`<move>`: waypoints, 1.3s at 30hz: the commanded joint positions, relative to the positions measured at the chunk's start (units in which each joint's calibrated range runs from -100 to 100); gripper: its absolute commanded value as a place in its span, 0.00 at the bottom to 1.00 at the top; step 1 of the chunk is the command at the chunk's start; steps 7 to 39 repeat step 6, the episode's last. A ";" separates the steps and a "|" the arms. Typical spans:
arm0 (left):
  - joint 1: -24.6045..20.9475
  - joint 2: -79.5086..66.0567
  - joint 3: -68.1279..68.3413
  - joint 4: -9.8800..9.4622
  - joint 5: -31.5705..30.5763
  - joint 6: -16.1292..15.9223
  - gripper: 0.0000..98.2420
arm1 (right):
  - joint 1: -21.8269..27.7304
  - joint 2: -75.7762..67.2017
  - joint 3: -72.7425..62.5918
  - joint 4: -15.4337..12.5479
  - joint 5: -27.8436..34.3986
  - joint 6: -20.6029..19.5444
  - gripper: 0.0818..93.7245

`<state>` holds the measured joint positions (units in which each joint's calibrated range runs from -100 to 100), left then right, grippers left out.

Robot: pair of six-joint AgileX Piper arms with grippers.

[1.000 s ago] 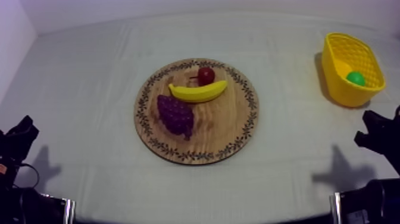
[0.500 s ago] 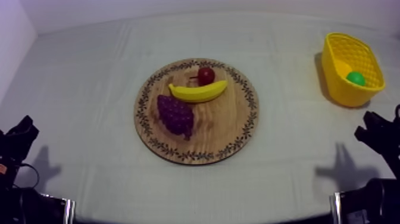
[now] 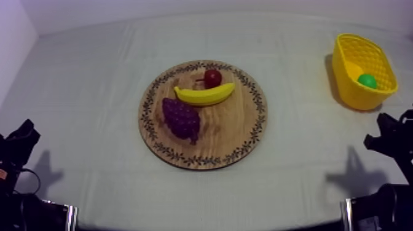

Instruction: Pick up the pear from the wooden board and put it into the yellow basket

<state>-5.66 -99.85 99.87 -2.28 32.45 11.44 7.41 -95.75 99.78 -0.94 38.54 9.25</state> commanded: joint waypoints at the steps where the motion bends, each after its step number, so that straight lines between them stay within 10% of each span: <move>1: -0.02 0.02 0.02 0.00 0.05 0.02 0.00 | 0.02 -0.01 -0.01 -0.02 0.09 1.82 0.00; 39: -0.02 0.02 0.02 0.00 0.05 0.02 0.00 | 0.02 -0.01 -0.01 -0.02 0.09 2.26 0.00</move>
